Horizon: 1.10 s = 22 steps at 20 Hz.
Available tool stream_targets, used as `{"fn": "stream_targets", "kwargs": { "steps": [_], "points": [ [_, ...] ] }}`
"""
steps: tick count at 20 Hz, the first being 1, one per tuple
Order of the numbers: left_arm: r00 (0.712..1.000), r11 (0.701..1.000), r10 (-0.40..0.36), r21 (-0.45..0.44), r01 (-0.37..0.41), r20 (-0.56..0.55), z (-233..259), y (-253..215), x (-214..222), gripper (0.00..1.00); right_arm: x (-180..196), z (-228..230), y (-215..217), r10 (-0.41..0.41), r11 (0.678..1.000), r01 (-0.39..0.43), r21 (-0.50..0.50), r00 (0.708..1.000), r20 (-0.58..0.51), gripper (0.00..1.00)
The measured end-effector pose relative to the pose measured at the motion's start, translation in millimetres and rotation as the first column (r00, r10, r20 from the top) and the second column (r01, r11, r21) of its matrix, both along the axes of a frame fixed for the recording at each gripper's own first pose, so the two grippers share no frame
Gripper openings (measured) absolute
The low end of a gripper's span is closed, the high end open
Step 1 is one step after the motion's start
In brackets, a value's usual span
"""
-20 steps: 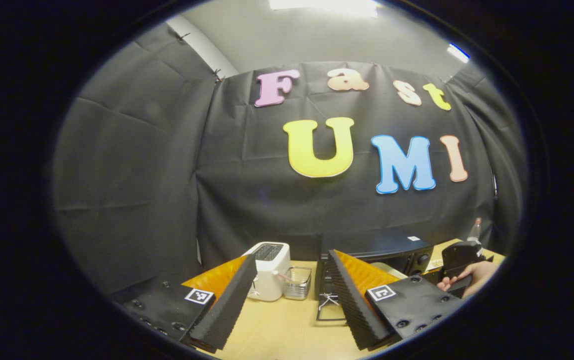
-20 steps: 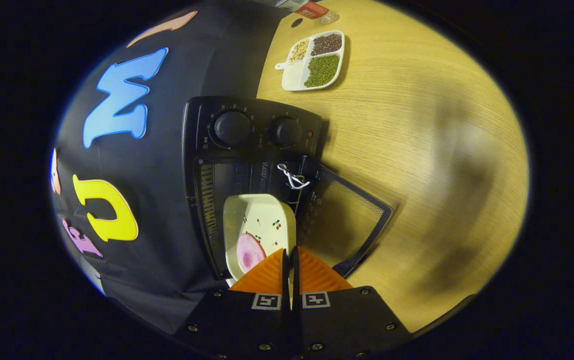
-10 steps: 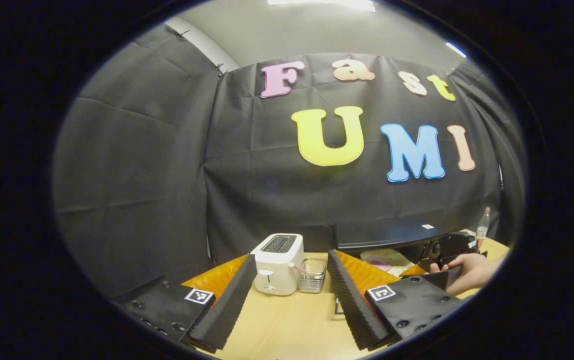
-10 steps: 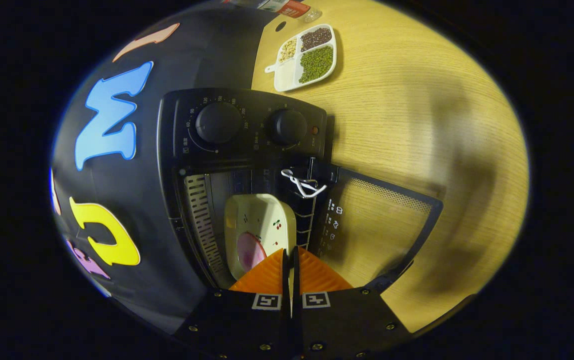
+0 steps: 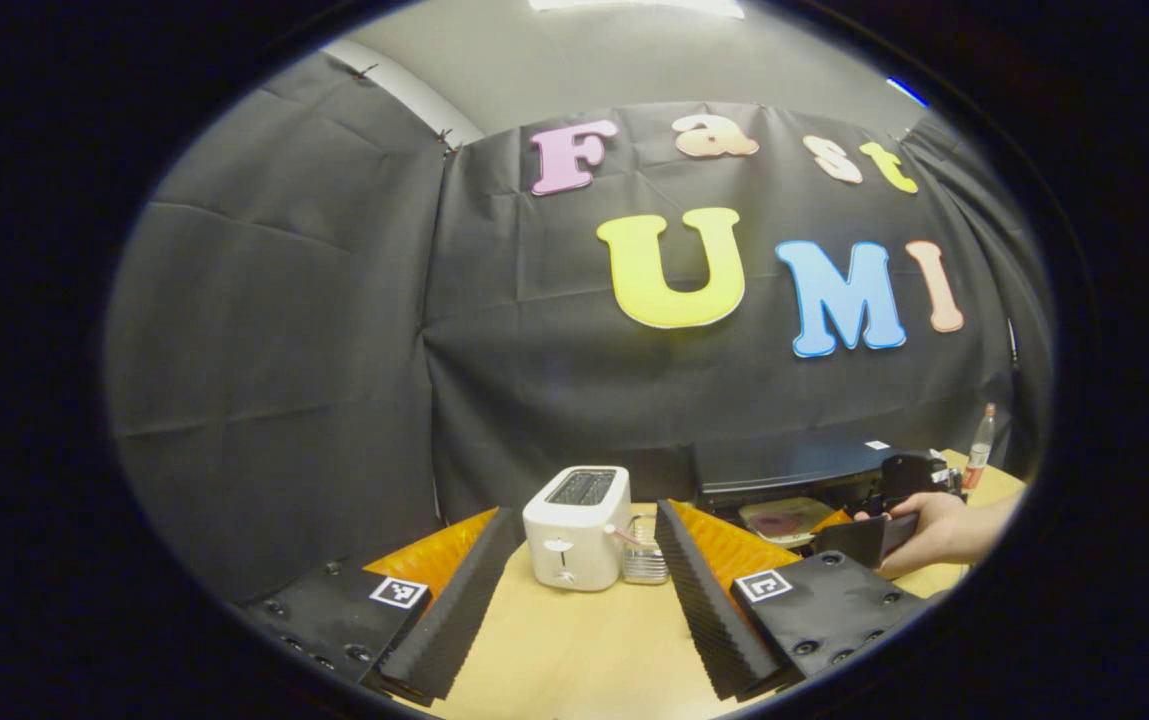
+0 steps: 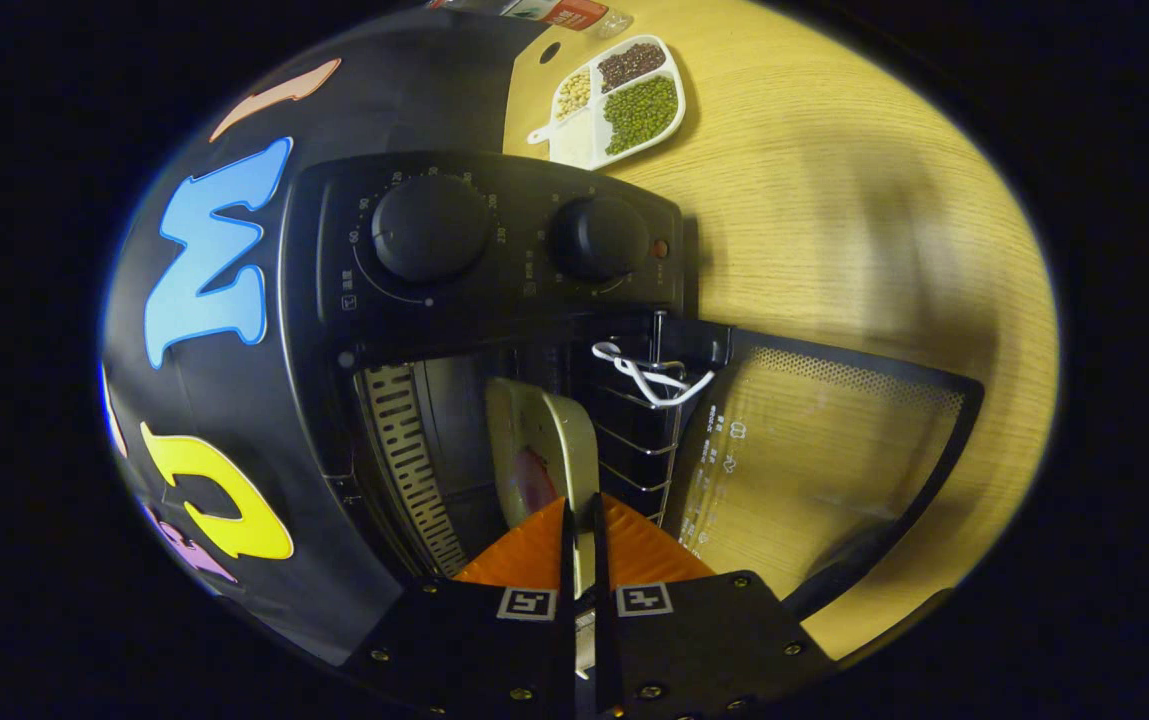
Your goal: Open the electric oven with the left hand, put the food in, and close the electric oven.
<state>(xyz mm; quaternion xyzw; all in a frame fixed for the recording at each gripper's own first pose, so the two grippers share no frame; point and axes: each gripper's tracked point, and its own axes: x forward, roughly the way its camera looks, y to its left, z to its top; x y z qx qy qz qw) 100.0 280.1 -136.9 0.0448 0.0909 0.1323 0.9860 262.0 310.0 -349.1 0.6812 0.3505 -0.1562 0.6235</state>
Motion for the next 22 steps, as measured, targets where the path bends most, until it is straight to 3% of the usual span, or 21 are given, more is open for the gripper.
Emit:
{"fn": "stream_targets", "kwargs": {
  "steps": [3,4,5,8,12,15,18,21,22],
  "points": [
    [1.0,1.0,-0.008,-0.003,0.008,0.01,3.2,-4.6,2.2,0.96,-3.9,11.6,9.6,0.038,0.999,-0.038,0.006,0.998,0.04,0.1],
    [1.0,1.0,-0.015,-0.007,0.015,0.01,1.8,-8.9,3.7,0.96,-7.1,15.6,7.9,0.059,0.998,-0.06,0.005,0.997,0.052,0.27],
    [1.0,1.0,-0.022,-0.01,0.022,0.011,2.3,-11.7,5.8,0.96,-8.6,20.0,8.4,0.077,0.997,-0.077,0.0,0.995,0.068,0.33],
    [0.999,0.999,-0.046,-0.02,0.046,0.014,-0.1,-25.3,7.5,0.96,-25.3,26.0,-0.7,0.158,0.984,-0.15,-0.1,0.984,0.076,0.97],
    [0.997,0.995,-0.081,-0.054,0.082,0.006,-7.3,-48.1,10.8,0.94,-47.9,42.5,-4.7,0.274,0.954,-0.256,-0.153,0.955,0.113,0.97],
    [0.994,0.991,-0.113,-0.074,0.113,0.005,-8.5,-68.4,11.1,0.96,-65.2,50.9,-17.8,0.369,0.912,-0.331,-0.241,0.92,0.13,0.97],
    [0.989,0.986,-0.147,-0.085,0.145,-0.01,-13.9,-87.2,9.0,0.96,-81.8,61.4,-37.0,0.456,0.849,-0.377,-0.371,0.877,0.152,0.97],
    [0.983,0.979,-0.182,-0.099,0.18,-0.019,-18.3,-107.4,7.5,0.91,-95.6,70.9,-58.1,0.546,0.76,-0.413,-0.502,0.825,0.148,0.97],
    [0.981,0.976,-0.193,-0.105,0.189,-0.025,-20.9,-112.8,7.9,0.96,-100.8,74.6,-65.1,0.568,0.731,-0.415,-0.542,0.81,0.147,0.97]
  ]
}}
